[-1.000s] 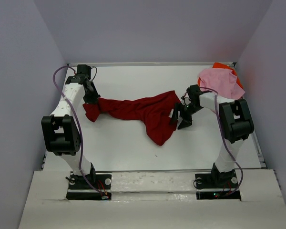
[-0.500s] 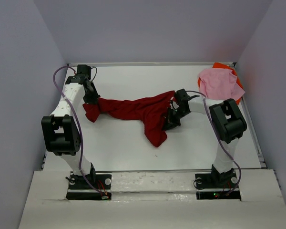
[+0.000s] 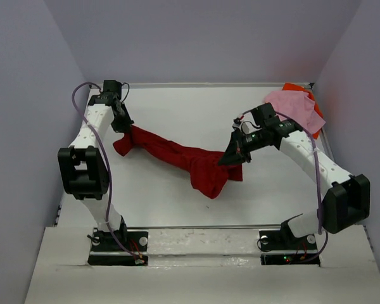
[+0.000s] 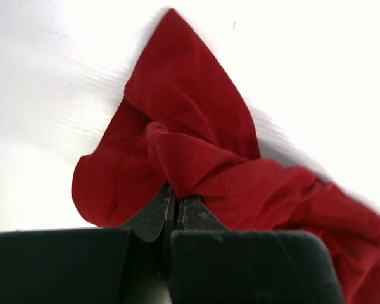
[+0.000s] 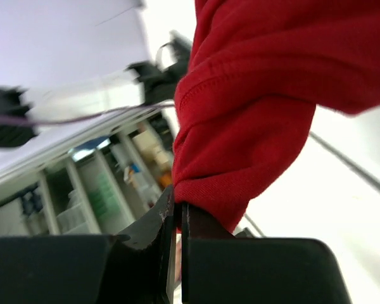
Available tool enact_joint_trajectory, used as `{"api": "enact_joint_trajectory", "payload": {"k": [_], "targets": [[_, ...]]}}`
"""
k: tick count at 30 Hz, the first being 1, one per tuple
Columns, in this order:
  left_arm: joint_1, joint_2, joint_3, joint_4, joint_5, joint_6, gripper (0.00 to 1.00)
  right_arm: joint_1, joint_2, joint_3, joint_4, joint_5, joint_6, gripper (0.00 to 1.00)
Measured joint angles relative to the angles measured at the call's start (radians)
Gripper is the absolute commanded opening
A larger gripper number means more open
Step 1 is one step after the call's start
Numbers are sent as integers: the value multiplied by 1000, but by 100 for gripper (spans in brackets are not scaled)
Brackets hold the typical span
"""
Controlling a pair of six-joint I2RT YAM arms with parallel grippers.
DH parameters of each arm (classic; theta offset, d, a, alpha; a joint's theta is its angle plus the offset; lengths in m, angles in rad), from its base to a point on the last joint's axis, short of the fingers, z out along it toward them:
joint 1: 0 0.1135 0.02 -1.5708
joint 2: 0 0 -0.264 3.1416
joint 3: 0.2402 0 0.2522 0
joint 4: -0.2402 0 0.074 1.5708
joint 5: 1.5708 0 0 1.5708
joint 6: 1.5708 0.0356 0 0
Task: Fold and stack the t-shirts
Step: Flatten out the tshirt
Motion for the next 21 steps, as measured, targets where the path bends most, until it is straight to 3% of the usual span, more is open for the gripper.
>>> {"api": "enact_joint_trajectory", "payload": {"k": [6,14,18,21], "targets": [[0,35,50,-7,-4,1,0,0,-45,-25,32,-149,116,0],[0,64,110,-39,-28,14,0,-125,-306,-317,48,-286,313,0],[0,97,154,-45,-32,19,0,-224,-412,-264,72,-373,440,0],[0,123,170,-43,-31,20,0,-261,-378,-139,142,-413,518,0]]}}
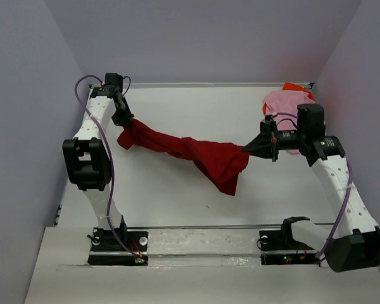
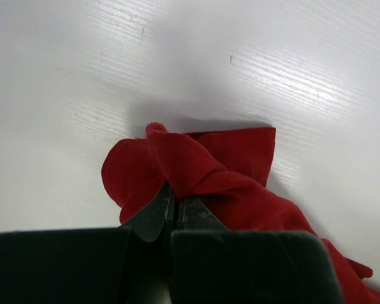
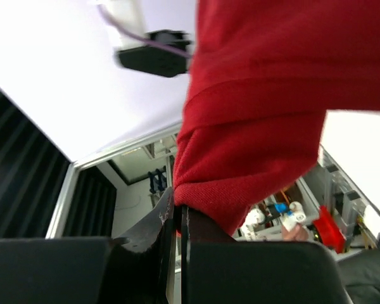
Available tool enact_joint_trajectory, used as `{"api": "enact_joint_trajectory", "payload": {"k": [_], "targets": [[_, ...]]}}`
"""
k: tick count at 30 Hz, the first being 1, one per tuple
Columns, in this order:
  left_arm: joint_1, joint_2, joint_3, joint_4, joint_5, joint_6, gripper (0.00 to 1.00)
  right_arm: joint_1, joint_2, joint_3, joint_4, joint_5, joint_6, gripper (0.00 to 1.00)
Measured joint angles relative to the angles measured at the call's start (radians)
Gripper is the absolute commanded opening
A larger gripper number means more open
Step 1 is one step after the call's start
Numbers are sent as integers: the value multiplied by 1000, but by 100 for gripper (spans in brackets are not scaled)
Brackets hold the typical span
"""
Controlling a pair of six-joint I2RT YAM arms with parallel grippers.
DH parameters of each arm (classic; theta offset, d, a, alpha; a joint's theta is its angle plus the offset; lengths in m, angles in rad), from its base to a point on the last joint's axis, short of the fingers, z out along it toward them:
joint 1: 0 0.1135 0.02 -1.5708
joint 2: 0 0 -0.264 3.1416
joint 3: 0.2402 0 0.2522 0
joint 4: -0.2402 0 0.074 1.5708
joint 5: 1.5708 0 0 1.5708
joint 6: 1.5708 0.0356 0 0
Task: Fold and stack the t-shirts
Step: Flatten out the tshirt
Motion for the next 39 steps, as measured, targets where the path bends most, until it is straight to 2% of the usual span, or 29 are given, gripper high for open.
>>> {"api": "enact_joint_trajectory", "payload": {"k": [3,4,5,8,10,12,16,18,19,22,24,28,32,35,39], "targets": [[0,22,5,-2,9,0,0,-8,77,143,204,-12,171,0],[0,27,8,-2,12,0,0,-8,84,144,344,-7,291,0],[0,33,13,-2,16,0,0,-8,83,115,559,1,394,0],[0,35,29,-2,27,0,0,-8,91,25,1049,3,587,0],[0,33,43,2,32,0,0,-8,95,-10,1210,-19,663,0],[0,33,56,6,36,0,0,-8,66,-39,1174,-37,685,0],[0,32,72,3,41,1,0,24,20,-11,763,-49,493,0],[0,32,74,3,44,4,0,78,24,-18,706,-34,475,0],[1,32,74,2,49,4,0,96,23,-35,731,-18,523,0],[2,32,74,-1,54,7,0,144,39,-138,1188,104,661,0],[2,32,74,-2,56,8,0,150,102,-113,1429,197,716,0],[2,27,78,-5,59,8,0,149,202,61,1608,263,767,0],[2,4,89,-10,71,7,0,142,216,105,1788,297,783,0],[6,-54,87,-7,97,2,0,135,358,314,1897,328,786,0],[29,-186,56,27,147,-18,0,106,549,573,1942,415,798,0]]}}
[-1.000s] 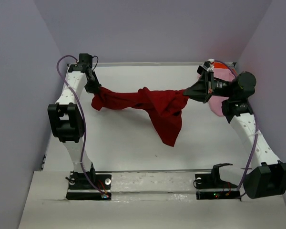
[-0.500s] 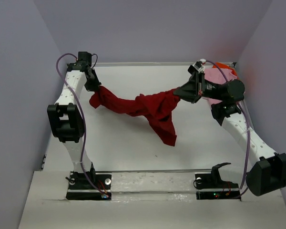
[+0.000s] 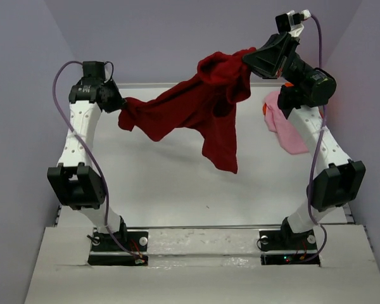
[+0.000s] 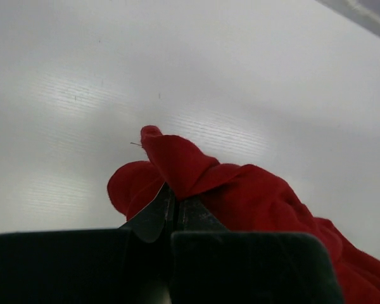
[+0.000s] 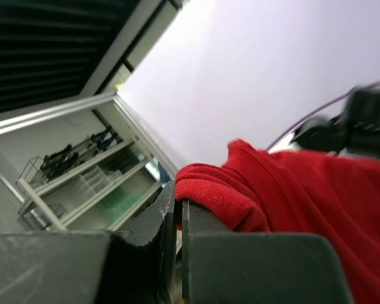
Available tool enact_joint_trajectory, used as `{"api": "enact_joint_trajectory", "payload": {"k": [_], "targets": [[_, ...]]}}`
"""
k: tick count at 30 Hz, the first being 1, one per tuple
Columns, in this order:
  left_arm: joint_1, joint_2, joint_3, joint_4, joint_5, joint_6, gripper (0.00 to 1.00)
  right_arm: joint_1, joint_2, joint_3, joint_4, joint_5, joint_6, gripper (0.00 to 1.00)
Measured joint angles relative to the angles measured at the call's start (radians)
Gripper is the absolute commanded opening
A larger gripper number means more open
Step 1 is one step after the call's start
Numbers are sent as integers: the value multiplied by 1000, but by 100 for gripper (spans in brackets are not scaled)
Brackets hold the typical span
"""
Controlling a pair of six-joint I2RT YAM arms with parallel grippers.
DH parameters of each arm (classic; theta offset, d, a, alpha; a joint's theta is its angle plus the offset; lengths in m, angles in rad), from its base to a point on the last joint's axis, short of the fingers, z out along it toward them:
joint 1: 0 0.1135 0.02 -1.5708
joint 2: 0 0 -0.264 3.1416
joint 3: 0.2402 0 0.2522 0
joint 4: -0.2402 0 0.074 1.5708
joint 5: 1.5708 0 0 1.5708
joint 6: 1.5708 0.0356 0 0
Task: Fold and stack the t-shirts
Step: Flatten out the tshirt
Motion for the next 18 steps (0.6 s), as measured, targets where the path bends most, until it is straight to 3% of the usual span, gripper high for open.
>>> {"api": "enact_joint_trajectory", "payload": {"k": [5,9,12,14,16,18], "targets": [[25,-186,-40,32,53,-56,0,-74,108,148,26,67,6,0],[26,-313,-69,69,93,-129,0,-106,114,143,2,23,6,0],[24,-391,-99,85,105,-184,0,-114,54,-5,-40,-23,9,0],[24,-436,-97,85,96,-208,8,-126,14,-121,-69,-66,10,0],[25,-466,-49,54,81,-220,16,-153,-5,-203,-107,-87,10,0],[25,-462,50,34,69,-226,14,-204,8,-264,-128,-111,11,0]]}}
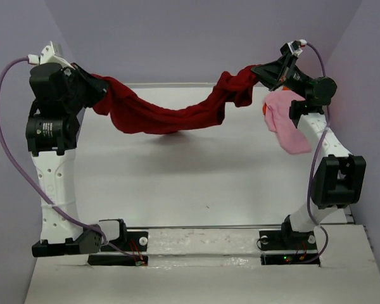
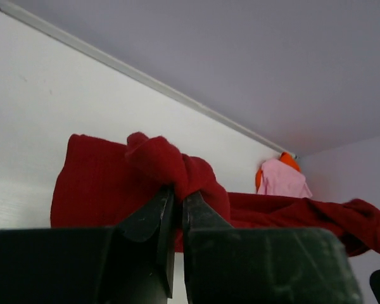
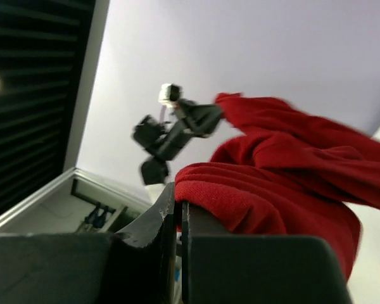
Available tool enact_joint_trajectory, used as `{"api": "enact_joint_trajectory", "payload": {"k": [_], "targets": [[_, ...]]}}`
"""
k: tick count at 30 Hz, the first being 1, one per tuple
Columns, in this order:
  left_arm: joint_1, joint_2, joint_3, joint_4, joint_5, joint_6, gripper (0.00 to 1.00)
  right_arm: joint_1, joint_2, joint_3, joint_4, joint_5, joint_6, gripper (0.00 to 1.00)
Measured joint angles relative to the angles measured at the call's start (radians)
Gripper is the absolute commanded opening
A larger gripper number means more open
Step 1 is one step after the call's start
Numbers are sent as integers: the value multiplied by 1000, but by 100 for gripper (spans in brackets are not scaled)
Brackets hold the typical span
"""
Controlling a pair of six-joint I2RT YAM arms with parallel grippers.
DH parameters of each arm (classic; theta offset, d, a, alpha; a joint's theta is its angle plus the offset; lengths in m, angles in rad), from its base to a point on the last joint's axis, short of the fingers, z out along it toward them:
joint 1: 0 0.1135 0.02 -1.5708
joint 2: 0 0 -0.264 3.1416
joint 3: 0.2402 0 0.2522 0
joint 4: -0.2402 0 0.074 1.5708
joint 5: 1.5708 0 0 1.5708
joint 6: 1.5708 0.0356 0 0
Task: Fold and stack the t-shirts
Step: Flatten out the tshirt
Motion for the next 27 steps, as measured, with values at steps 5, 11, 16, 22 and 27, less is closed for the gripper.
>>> {"api": "enact_joint_trajectory", "payload": {"k": [5,11,16,22,27], "targets": [[44,86,191,-109,-2,15,0,-126,182,108,79,15,1,0],[71,97,123,-209,-50,14,0,-231,236,237,-40,-101,2,0],[77,54,49,-219,-74,11,0,-198,120,177,-109,-199,2,0],[85,232,47,-135,26,-38,0,-176,318,495,-177,-235,2,0],[84,525,264,-77,74,-48,0,-177,605,890,-241,-208,3,0]]}}
